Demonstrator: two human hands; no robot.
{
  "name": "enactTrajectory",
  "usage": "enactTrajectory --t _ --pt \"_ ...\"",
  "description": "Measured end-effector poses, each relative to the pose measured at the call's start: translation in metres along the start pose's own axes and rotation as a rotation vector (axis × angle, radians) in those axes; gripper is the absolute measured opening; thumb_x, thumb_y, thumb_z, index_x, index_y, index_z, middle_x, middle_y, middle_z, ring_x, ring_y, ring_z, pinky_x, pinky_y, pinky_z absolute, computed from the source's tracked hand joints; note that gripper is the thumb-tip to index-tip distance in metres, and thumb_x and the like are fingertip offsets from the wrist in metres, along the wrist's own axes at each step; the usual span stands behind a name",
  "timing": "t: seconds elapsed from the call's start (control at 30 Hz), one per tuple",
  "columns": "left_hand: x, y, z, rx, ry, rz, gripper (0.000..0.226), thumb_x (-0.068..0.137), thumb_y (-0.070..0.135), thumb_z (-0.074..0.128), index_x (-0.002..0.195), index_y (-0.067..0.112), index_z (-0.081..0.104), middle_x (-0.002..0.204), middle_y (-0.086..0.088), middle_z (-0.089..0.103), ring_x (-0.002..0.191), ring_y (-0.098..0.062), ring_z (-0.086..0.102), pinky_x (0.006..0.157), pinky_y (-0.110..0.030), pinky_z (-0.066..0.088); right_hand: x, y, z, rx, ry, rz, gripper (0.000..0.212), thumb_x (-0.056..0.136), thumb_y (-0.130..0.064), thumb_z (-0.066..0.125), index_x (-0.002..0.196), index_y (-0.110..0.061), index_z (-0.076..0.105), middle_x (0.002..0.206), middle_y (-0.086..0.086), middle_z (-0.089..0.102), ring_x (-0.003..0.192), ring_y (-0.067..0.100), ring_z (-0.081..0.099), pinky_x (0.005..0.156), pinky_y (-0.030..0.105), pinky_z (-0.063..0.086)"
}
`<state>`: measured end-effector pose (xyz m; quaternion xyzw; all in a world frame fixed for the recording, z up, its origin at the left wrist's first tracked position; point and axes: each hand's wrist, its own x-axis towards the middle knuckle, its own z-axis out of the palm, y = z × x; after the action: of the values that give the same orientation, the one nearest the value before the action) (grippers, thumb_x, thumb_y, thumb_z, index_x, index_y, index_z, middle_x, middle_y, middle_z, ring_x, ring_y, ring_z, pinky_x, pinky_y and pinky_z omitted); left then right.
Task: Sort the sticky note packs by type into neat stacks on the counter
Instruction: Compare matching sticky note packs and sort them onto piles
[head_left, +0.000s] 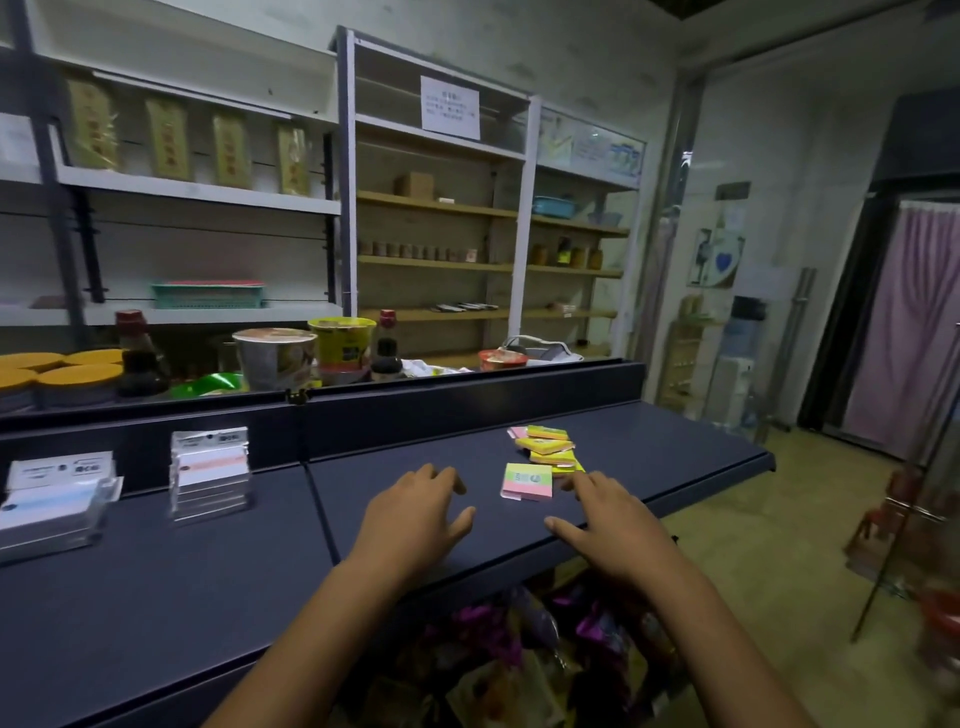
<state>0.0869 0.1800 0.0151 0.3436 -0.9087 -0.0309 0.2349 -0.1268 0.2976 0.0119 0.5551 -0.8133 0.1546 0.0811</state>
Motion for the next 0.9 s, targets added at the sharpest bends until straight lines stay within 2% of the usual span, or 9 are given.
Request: enactTrajectory --t 0.27,0.43,0.63,0.9 --pt "0.072 -0.001 0.053 -0.062 -0.019 -0.004 0.037 0.096 0.051 0.047 0.127 0.031 0.051 0.124 0.008 0.056 0.112 -0.014 0.055 0.083 -0.031 0.048 0.056 0.041 0.018 -0.031 -0.026 0.036 0.049 0.093 -0.059 0.050 0.130 -0.027 0.044 0.129 -0.003 0.050 0.122 0.017 0.048 0.096 0.036 0.046" --pt "0.127 -0.001 0.075 -0.095 0.012 -0.006 0.037 0.096 0.051 0.047 0.126 0.030 0.053 0.123 0.008 0.057 0.113 -0.015 0.055 0.080 -0.031 0.047 0.099 0.064 0.019 -0.033 -0.006 0.043 0.048 0.094 -0.058 0.051 0.130 -0.027 0.045 0.131 -0.004 0.051 0.124 0.017 0.047 0.098 0.036 0.045" --pt "0.175 0.016 0.100 -0.136 0.036 0.008 0.033 0.096 0.049 0.048 0.121 0.030 0.055 0.120 0.008 0.059 0.111 -0.016 0.057 0.083 -0.034 0.050 0.136 0.099 0.025 -0.016 0.000 0.054 0.048 0.094 -0.057 0.051 0.130 -0.026 0.046 0.132 -0.004 0.050 0.125 0.016 0.047 0.099 0.035 0.044" --pt "0.230 0.030 0.143 -0.180 0.060 -0.126 0.028 0.095 0.046 0.051 0.117 0.030 0.057 0.116 0.010 0.060 0.109 -0.015 0.058 0.083 -0.034 0.050 0.196 0.150 0.045 0.037 -0.015 -0.005 0.048 0.094 -0.057 0.052 0.129 -0.024 0.046 0.132 -0.004 0.050 0.125 0.017 0.047 0.100 0.037 0.043"
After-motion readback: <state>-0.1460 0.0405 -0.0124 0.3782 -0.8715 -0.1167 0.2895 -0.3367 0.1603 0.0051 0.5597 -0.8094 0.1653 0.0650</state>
